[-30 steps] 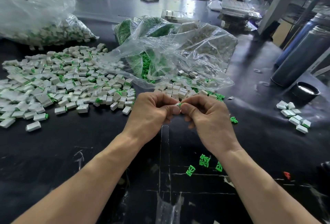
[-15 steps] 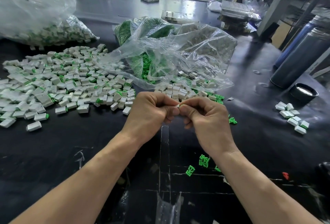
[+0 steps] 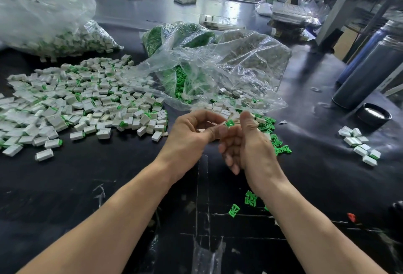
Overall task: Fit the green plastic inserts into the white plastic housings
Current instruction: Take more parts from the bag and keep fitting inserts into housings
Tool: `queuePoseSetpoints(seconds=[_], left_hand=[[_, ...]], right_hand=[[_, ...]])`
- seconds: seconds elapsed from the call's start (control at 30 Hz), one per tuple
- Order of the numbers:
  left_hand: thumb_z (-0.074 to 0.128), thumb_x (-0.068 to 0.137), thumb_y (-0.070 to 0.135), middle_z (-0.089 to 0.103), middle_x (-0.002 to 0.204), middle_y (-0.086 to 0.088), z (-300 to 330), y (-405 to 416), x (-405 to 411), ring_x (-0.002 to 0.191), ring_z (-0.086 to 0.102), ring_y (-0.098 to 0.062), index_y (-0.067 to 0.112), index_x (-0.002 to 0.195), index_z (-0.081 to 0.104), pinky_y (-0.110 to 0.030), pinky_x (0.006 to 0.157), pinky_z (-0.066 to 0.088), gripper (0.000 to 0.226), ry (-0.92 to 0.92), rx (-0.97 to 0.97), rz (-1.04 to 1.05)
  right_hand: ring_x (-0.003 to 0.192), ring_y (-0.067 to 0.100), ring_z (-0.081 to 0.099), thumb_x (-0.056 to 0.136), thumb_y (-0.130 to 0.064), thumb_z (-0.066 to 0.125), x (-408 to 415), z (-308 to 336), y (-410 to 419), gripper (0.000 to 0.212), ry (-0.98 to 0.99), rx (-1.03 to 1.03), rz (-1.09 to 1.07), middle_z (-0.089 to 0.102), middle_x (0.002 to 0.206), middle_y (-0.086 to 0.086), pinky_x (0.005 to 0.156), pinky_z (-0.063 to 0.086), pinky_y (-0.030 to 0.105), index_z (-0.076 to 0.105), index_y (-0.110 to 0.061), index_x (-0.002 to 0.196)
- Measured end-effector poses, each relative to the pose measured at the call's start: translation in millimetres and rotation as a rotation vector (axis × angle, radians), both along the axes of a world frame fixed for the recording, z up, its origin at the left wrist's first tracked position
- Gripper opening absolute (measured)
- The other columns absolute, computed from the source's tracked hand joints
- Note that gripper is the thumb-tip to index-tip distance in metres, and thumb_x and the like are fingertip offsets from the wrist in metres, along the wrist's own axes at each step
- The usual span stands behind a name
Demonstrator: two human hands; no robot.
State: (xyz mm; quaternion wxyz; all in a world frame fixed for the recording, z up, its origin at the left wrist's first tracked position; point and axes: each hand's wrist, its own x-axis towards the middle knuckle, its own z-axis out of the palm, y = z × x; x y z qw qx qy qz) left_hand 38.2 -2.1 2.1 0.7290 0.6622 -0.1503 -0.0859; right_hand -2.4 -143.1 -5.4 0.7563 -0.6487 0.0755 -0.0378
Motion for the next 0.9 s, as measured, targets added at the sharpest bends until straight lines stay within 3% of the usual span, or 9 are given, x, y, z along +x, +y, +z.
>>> queuePoseSetpoints(seconds=[0.1, 0.2, 0.4, 0.5, 0.7, 0.8, 0.9], left_hand=[[0.069, 0.092, 0.001, 0.066, 0.078, -0.020, 0.0, -5.7, -5.4, 0.061, 0.057, -0.027, -0.009, 0.104, 0.064, -0.038, 0.068, 0.056, 0.017, 0.051, -0.058, -0.078], [0.065, 0.094, -0.002, 0.061, 0.078, -0.026, -0.4, -9.4, -8.5, 0.065, 0.058, -0.031, -0.016, 0.109, 0.058, -0.036, 0.061, 0.057, 0.021, 0.072, -0.070, -0.121], [0.066, 0.092, -0.004, 0.062, 0.086, -0.023, -2.5, -12.6, -10.4, 0.074, 0.059, -0.027, -0.011, 0.105, 0.065, -0.024, 0.063, 0.057, 0.015, 0.103, -0.097, -0.120], [0.067, 0.091, -0.004, 0.064, 0.085, -0.019, -3.8, -13.2, -10.6, 0.078, 0.058, -0.024, -0.007, 0.102, 0.067, -0.025, 0.072, 0.054, 0.012, 0.111, -0.113, -0.111], [0.071, 0.089, -0.004, 0.069, 0.082, -0.010, -4.6, -13.8, -10.8, 0.075, 0.064, -0.016, -0.007, 0.099, 0.068, -0.028, 0.077, 0.055, 0.012, 0.088, -0.093, -0.109], [0.071, 0.088, -0.005, 0.070, 0.080, -0.010, -5.0, -13.1, -11.7, 0.075, 0.064, -0.016, -0.012, 0.099, 0.068, -0.028, 0.075, 0.055, 0.014, 0.072, -0.090, -0.095], [0.071, 0.088, -0.005, 0.071, 0.083, -0.014, -4.4, -11.4, -11.9, 0.076, 0.066, -0.018, -0.015, 0.099, 0.067, -0.025, 0.072, 0.057, 0.015, 0.068, -0.095, -0.095]], right_hand=[[0.041, 0.019, 0.046, 0.092, -0.077, 0.030, -0.7, -2.3, 6.3, 0.077, 0.056, -0.058, 0.038, 0.060, 0.061, 0.011, 0.036, 0.030, 0.023, 0.068, -0.016, 0.065], [0.040, 0.013, 0.040, 0.102, -0.070, 0.031, -1.4, -1.8, 9.8, 0.074, 0.090, -0.022, -0.029, 0.048, 0.055, 0.005, 0.036, 0.028, 0.020, 0.064, -0.024, 0.054], [0.039, 0.009, 0.037, 0.107, -0.057, 0.032, -3.5, 2.7, 12.9, 0.070, 0.082, -0.004, -0.085, 0.044, 0.052, -0.003, 0.036, 0.028, 0.017, 0.067, -0.031, 0.052], [0.036, 0.001, 0.042, 0.107, -0.055, 0.033, -3.6, 4.1, 15.9, 0.068, 0.103, 0.016, -0.108, 0.047, 0.048, -0.010, 0.033, 0.031, 0.015, 0.069, -0.036, 0.053], [0.035, 0.001, 0.036, 0.108, -0.047, 0.034, -0.9, 1.9, 16.4, 0.070, 0.087, -0.043, -0.168, 0.036, 0.042, -0.014, 0.035, 0.028, 0.017, 0.065, -0.037, 0.047], [0.040, 0.005, 0.037, 0.103, -0.047, 0.035, 2.2, -3.9, 16.8, 0.060, 0.074, -0.095, -0.201, 0.039, 0.044, -0.012, 0.041, 0.030, 0.022, 0.067, -0.035, 0.053], [0.051, 0.010, 0.043, 0.087, -0.053, 0.035, 4.2, -9.3, 17.2, 0.048, 0.046, -0.183, -0.204, 0.046, 0.047, -0.015, 0.057, 0.035, 0.035, 0.065, -0.034, 0.055]])
